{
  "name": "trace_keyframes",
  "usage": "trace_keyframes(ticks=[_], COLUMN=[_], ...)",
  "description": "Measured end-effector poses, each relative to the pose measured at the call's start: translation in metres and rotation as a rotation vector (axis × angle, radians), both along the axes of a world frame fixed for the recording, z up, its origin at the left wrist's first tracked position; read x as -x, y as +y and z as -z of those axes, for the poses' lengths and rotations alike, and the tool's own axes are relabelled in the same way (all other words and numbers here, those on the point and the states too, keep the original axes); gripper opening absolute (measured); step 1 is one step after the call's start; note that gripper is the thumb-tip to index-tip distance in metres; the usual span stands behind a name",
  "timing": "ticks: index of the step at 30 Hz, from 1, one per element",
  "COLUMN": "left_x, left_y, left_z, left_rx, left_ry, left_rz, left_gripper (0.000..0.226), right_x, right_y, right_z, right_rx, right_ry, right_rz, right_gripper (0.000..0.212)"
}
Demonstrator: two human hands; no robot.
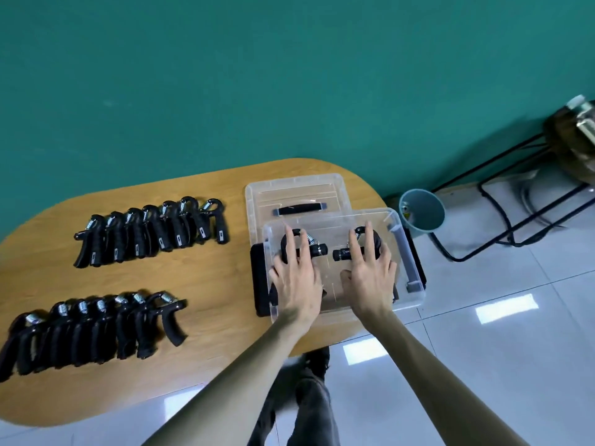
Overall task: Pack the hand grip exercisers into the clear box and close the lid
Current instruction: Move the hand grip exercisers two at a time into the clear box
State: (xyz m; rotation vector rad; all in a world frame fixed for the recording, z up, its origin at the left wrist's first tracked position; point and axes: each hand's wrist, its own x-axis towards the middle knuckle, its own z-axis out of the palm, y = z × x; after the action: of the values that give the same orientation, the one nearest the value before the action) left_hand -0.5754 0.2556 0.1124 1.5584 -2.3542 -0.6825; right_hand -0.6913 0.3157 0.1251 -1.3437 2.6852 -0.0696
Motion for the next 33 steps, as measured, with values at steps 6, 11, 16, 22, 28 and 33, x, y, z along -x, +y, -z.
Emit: trace_keyframes(ticks=[6,11,16,22,28,33], left_x=[0.038,0.053,0.061,0.064,0.066,0.071], left_y=[0.015,0.01,0.001,-0.003,-0.008,-0.011], left_z=[0.022,0.044,0.068,0.099,0.133,0.155], left_rx=[-0.092,-0.184,-0.261,-0.34,-0.43,-0.391], left_ry=[-0.048,-0.171,-0.266,-0.344,-0.381,-0.421], left_rz=[-0.06,-0.102,-0.122,-0.118,-0.143,-0.124], left_gripper=[0.078,0.078,0.075,0.075,0.076,0.088], right_x=[0.036,0.062,0.075,0.084,0.084,0.085], right_y=[0.003,-0.002,-0.009,-0.014,-0.023,-0.026], right_z=[0.023,0.047,0.074,0.11,0.147,0.171], right_rx=[-0.029,-0.109,-0.18,-0.252,-0.335,-0.341], right_ry=[-0.081,-0.146,-0.236,-0.349,-0.407,-0.415], right_rz=[-0.027,-0.031,-0.118,-0.193,-0.253,-0.286], right_gripper=[0.079,0.08,0.082,0.079,0.079,0.085])
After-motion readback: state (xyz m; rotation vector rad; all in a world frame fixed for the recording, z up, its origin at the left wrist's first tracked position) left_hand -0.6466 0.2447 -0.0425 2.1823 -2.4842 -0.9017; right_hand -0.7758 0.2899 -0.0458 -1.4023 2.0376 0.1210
